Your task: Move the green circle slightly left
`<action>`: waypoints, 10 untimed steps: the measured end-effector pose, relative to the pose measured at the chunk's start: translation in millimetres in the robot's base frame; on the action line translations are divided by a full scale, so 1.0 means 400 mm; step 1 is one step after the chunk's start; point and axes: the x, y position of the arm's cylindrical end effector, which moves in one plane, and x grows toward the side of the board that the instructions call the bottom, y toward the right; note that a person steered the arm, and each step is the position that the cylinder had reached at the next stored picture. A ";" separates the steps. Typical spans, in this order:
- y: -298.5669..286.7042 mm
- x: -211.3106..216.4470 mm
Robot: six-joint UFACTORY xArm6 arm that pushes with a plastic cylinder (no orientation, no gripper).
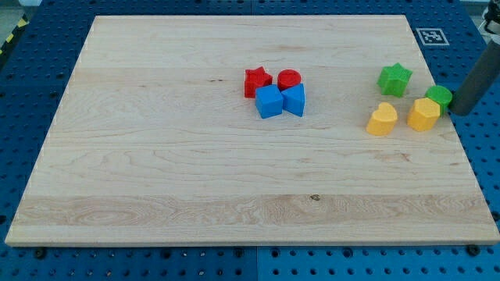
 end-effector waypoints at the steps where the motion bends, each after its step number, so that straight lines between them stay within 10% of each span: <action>1: -0.029 -0.004; 10: -0.050 -0.060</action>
